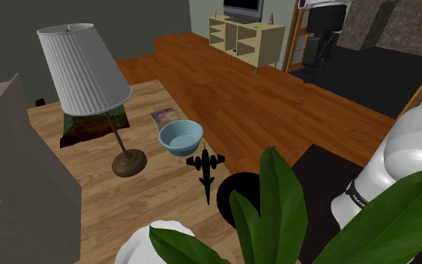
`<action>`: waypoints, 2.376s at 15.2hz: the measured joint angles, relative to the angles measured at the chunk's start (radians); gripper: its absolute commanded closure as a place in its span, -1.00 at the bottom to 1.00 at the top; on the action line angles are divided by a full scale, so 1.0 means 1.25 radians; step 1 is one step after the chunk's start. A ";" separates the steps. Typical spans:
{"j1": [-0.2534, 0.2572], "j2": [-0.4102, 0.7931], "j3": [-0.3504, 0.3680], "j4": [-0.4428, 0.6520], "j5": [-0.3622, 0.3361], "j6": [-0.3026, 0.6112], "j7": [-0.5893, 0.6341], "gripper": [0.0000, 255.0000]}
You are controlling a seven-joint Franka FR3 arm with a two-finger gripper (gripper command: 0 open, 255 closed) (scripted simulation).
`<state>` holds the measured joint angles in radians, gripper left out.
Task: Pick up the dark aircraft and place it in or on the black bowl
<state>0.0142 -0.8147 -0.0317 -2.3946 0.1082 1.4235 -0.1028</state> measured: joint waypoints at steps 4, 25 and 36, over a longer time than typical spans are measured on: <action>0.004 0.000 0.029 -0.039 0.020 0.053 0.032 -1.00; 0.025 0.375 0.376 -0.202 0.150 0.745 0.380 -1.00; 0.000 0.799 0.435 -0.040 -0.264 1.016 0.827 -1.00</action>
<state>0.0141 0.1847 0.5117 -2.4451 -0.2223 2.6933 0.9311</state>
